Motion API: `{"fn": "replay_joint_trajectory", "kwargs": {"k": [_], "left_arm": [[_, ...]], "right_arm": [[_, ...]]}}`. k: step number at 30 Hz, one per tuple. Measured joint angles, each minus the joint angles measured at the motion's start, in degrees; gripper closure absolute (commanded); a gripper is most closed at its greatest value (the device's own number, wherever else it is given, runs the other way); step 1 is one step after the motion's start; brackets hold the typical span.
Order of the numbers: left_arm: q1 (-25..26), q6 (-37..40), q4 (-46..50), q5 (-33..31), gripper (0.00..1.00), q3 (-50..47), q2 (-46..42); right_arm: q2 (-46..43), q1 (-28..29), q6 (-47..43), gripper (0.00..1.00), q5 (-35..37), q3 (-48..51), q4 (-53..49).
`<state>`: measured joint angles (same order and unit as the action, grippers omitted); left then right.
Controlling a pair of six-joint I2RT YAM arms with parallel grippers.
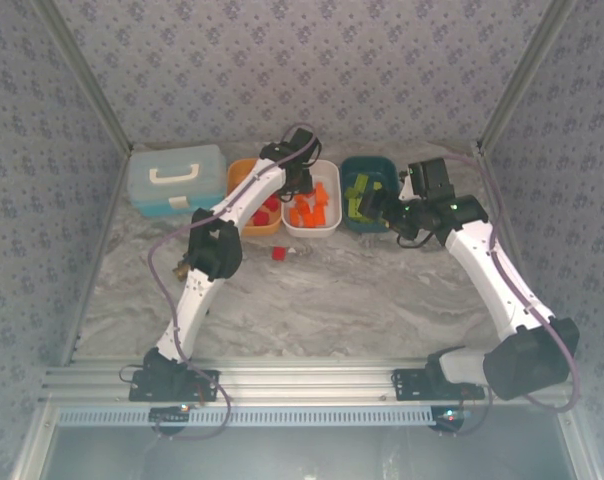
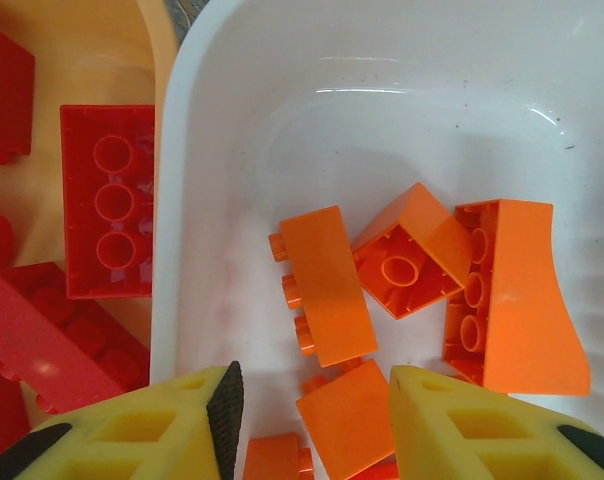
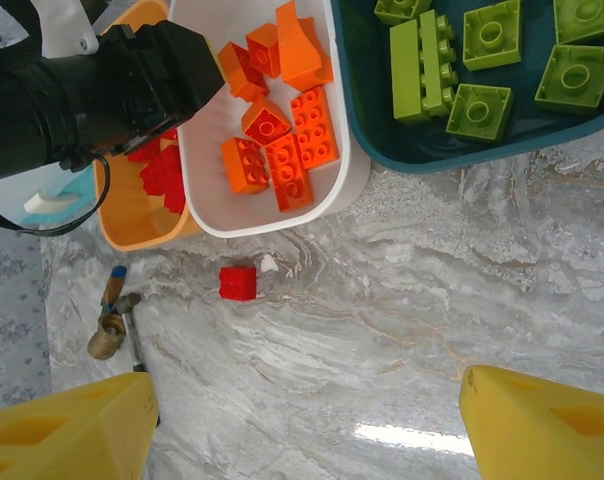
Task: Sort the legos into containers by color
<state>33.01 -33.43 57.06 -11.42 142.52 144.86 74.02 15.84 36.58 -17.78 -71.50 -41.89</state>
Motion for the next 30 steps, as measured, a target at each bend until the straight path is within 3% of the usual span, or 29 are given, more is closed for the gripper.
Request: {"fn": "replay_joint_trajectory", "kwargs": {"k": [4, 6, 14, 17, 23, 30], "left_arm": [[0.1, 0.0, 0.2, 0.0, 0.47, -1.0, -1.9], [0.2, 0.1, -0.4, 0.3, 0.41, -6.2, -6.3], [4.0, 0.0, -8.4, 4.0, 0.35, -47.0, -39.4], [6.2, 0.2, -11.1, 5.7, 0.35, -58.7, -46.4], [7.8, 1.3, -15.2, 6.7, 0.34, -70.7, -45.7], [7.8, 2.8, -19.1, 5.7, 0.31, -69.3, -38.7]], "right_arm": [[-1.8, 0.3, -2.4, 0.19, 0.0, 0.0, -0.1], [-3.5, 0.8, -4.0, 0.19, 0.1, 0.0, -0.1], [-10.9, 1.7, -7.5, 0.18, -0.2, 6.5, 0.0], [-11.4, 2.1, -7.8, 0.18, -2.0, 9.7, 0.1], [-11.4, 3.6, -7.7, 0.18, -6.7, 15.6, 2.0], [-11.4, 3.9, -7.2, 0.19, -8.4, 17.9, 4.6]]}}
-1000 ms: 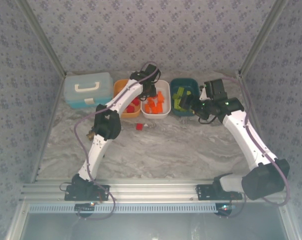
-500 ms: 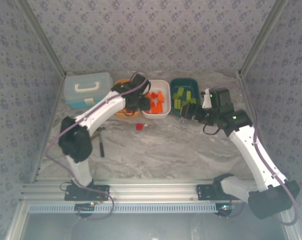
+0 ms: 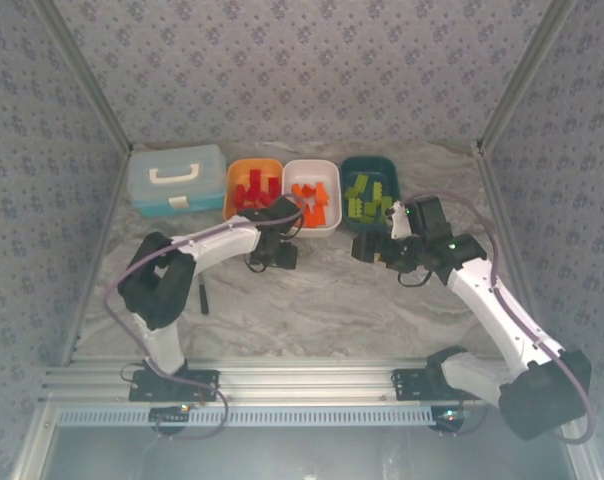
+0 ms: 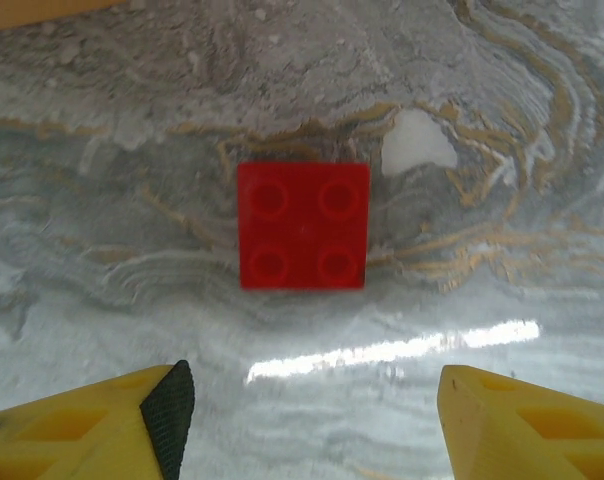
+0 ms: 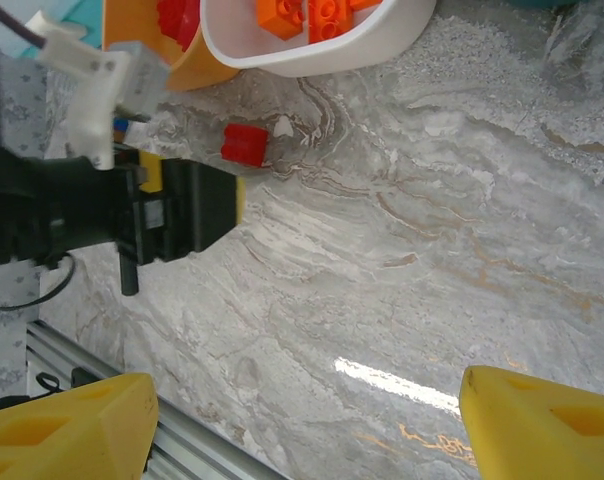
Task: Sort the legos into containers by color
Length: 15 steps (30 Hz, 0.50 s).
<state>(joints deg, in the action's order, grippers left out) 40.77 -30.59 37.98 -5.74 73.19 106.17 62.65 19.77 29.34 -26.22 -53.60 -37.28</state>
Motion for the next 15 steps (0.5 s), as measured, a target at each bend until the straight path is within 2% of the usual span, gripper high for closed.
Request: {"fn": "replay_joint_trajectory", "kwargs": {"k": [7, 13, 15], "left_arm": [[-0.5, 1.1, -1.2, -1.4, 0.36, 3.0, 4.9], [-2.2, 2.5, -1.7, -1.7, 0.51, 5.3, 6.3], [-2.4, 3.0, -1.9, -1.8, 0.52, 6.1, 6.9]], "right_arm": [[-0.2, 0.0, 0.5, 0.19, 0.0, 0.1, 0.2], [-0.6, 0.0, 0.9, 0.18, 0.0, 0.1, 0.2], [-0.6, -0.3, 0.9, 0.18, 0.0, 0.0, 0.0]]}}
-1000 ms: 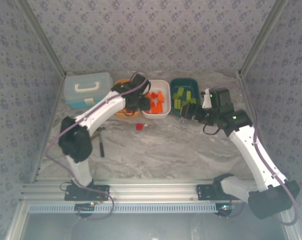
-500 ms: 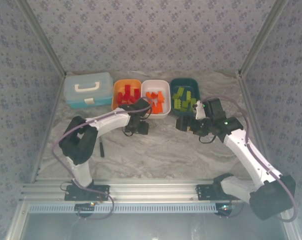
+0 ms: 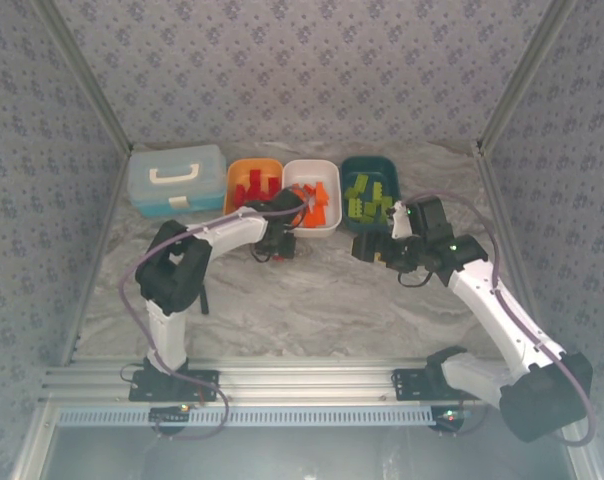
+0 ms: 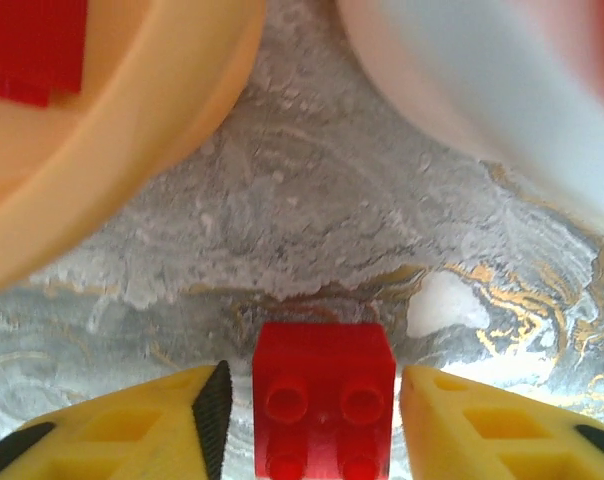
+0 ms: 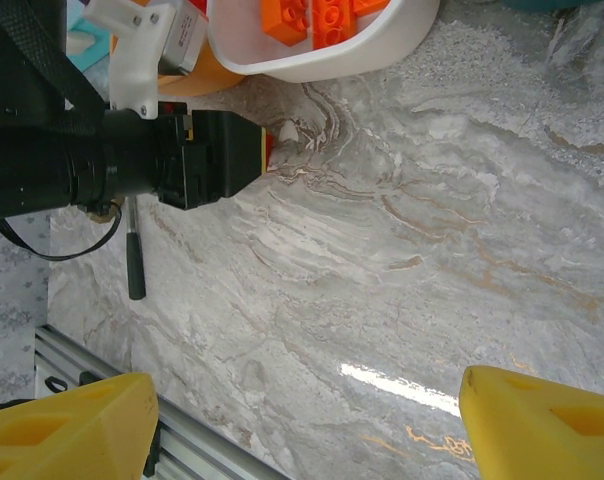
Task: Sort the legos into containers by color
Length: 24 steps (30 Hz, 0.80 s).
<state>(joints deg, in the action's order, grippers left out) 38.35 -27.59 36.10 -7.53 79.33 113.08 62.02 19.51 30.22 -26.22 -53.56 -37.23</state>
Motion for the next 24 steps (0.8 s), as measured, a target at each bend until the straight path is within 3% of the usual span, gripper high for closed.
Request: {"fn": "replay_joint_trajectory", "kwargs": {"k": [11, 19, 24], "left_arm": [[0.0, 0.3, -0.2, -0.1, 0.71, 0.8, 1.7], [0.0, -0.1, 1.0, -1.1, 0.73, 0.8, 0.5], [-0.4, -1.0, 3.4, -1.3, 0.73, 0.9, -6.5]], "right_arm": [[0.3, -1.2, 0.4, 0.18, 0.0, -0.8, -0.5], [0.3, -1.3, 0.8, 0.18, 0.0, -1.6, -0.9], [0.3, -1.3, 1.0, 0.18, 0.0, -3.9, -1.1]]}}
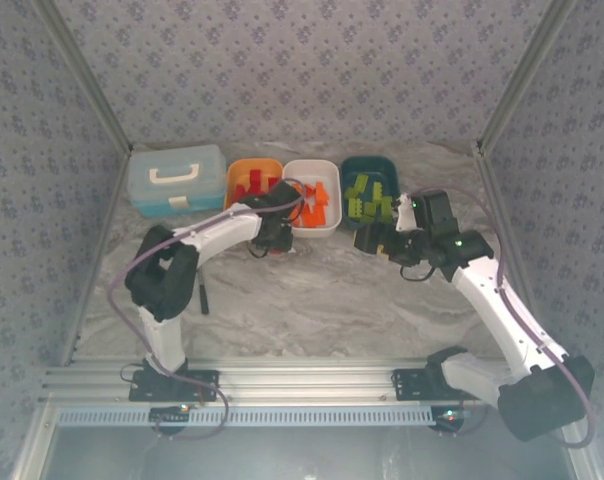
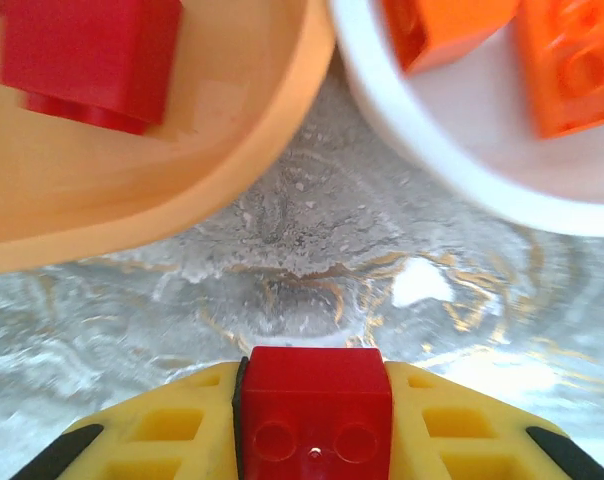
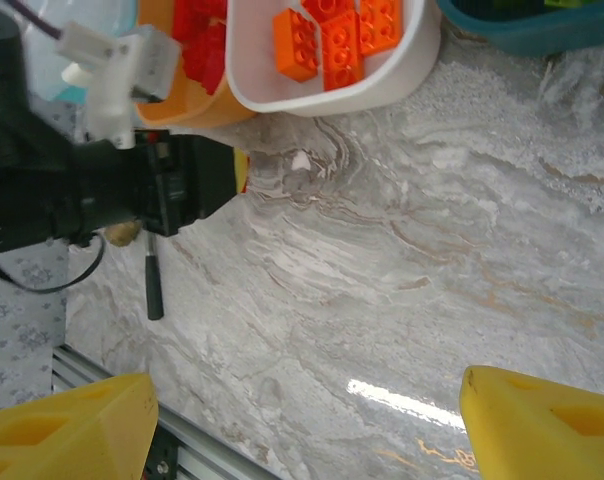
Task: Sort the legos into containers by color
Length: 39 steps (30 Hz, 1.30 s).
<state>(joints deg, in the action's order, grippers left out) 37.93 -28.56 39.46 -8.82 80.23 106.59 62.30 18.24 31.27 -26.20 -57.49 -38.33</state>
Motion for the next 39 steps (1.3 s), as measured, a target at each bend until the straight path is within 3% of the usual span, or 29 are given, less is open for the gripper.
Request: {"fn": "replay_joint_trajectory", "kwargs": {"k": [5, 11, 23, 33, 39], "left_arm": [[-3.7, -0.6, 2.9, 0.0, 0.73, 5.6, -5.4], [-11.0, -0.4, 4.3, 0.3, 0.73, 15.8, -2.6], [-18.5, -0.4, 6.7, 1.3, 0.73, 35.8, 18.6], [-19.9, 1.2, 13.1, -3.3, 0.7, 60.7, 36.1], [-19.9, 1.8, 16.4, -6.2, 0.71, 62.9, 38.8]], "right_arm": [[1.5, 0.0, 0.0, 0.18, 0.0, -2.4, 0.1], [4.7, 0.0, 0.0, 0.18, 0.2, -4.1, 0.5], [7.2, 0.1, 0.5, 0.18, 0.9, -5.2, 0.8], [10.4, 0.3, 0.7, 0.18, 1.9, -8.2, 0.5], [10.5, 0.3, 0.7, 0.18, 2.0, -8.7, 0.0]]}}
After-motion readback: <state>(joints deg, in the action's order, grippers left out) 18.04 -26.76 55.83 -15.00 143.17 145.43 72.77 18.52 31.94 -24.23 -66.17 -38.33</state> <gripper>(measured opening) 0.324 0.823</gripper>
